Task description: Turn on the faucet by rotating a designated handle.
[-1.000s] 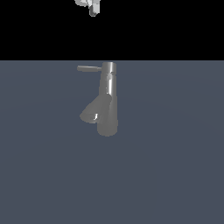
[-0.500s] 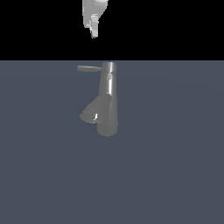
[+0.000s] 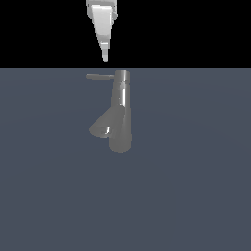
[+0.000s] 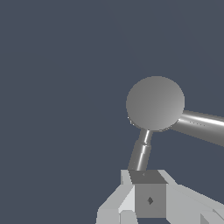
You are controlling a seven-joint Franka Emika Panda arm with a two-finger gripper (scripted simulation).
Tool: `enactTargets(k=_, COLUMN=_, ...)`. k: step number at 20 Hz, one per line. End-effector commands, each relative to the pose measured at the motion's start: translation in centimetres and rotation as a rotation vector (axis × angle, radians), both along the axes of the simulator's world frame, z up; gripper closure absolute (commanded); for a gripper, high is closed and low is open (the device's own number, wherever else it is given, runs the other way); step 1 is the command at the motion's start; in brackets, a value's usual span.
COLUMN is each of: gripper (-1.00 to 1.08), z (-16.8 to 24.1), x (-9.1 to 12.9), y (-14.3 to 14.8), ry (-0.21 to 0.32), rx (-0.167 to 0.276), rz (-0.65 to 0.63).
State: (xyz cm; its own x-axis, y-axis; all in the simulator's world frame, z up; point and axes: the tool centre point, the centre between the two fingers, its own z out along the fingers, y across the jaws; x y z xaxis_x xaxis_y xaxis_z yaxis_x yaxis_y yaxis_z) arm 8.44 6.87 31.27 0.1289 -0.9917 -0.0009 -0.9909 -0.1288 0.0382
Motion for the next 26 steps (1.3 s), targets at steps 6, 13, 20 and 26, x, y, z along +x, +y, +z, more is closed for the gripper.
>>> enactTargets(k=6, gripper=1.08, z=-2.5, x=1.8, y=0.5, ry=-0.001, rx=0.006, rz=-0.102)
enactTargets(k=13, gripper=1.08, z=-3.4, x=2.4, y=0.6, ry=-0.001, rx=0.008, rz=-0.137)
enactTargets(k=20, gripper=1.08, z=-3.9, x=2.2, y=1.6, ry=0.007, rx=0.018, rz=-0.135)
enactTargets(k=26, gripper=1.08, z=-5.4, x=1.9, y=3.7, ry=0.024, rx=0.04, rz=-0.148)
